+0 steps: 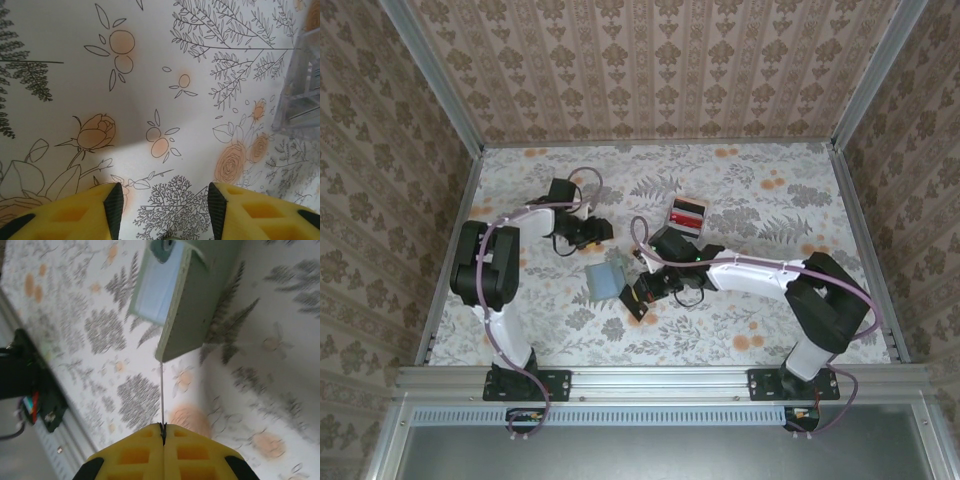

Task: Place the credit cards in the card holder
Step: Rotate the card holder at the center of the table.

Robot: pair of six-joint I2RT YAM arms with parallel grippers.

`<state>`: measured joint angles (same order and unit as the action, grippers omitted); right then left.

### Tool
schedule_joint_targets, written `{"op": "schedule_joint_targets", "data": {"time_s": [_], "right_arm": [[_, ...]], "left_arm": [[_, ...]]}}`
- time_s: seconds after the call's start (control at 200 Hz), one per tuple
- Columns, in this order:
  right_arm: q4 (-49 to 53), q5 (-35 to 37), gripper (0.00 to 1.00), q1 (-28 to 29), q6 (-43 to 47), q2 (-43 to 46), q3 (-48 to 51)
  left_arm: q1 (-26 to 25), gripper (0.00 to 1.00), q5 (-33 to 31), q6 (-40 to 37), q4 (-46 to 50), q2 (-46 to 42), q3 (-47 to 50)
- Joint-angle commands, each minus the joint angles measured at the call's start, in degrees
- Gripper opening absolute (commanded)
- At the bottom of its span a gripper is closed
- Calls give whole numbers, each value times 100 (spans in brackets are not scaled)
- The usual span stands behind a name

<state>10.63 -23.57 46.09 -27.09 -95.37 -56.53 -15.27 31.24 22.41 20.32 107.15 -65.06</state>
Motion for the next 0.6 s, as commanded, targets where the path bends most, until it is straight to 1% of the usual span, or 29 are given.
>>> {"op": "schedule_joint_targets", "data": {"time_s": [0.0, 0.195, 0.425, 0.535, 0.595], "right_arm": [[101, 556, 0, -212, 212, -132, -317], [224, 588, 0, -581, 510, -457, -610], [207, 605, 0, -840, 641, -1094, -1018], [132, 597, 0, -958, 595, -1316, -1198], [197, 569, 0, -979, 654, -1458, -1379]], "left_arm": [[92, 49, 13, -161, -31, -93, 212], [71, 47, -80, -175, 71, -479, 758], [-28, 46, -187, 78, -47, -1142, 1657], [-165, 45, -245, 202, -29, -1480, 1934], [-329, 45, -281, 285, -5, -1597, 2011]]}}
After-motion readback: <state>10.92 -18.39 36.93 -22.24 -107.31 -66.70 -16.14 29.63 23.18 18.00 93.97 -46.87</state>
